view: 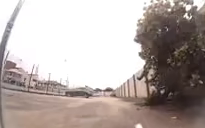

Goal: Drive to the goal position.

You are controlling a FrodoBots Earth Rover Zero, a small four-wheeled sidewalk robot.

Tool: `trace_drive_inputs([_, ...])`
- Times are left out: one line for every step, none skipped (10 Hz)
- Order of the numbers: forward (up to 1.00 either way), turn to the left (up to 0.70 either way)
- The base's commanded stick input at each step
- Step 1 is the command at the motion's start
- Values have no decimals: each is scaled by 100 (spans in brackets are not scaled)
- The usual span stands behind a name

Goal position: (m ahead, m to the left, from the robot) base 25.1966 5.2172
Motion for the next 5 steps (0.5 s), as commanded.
trace_drive_inputs([98,4])
trace_drive_inputs([98,4])
trace_drive_inputs([98,4])
trace_drive_inputs([98,4])
trace_drive_inputs([98,4])
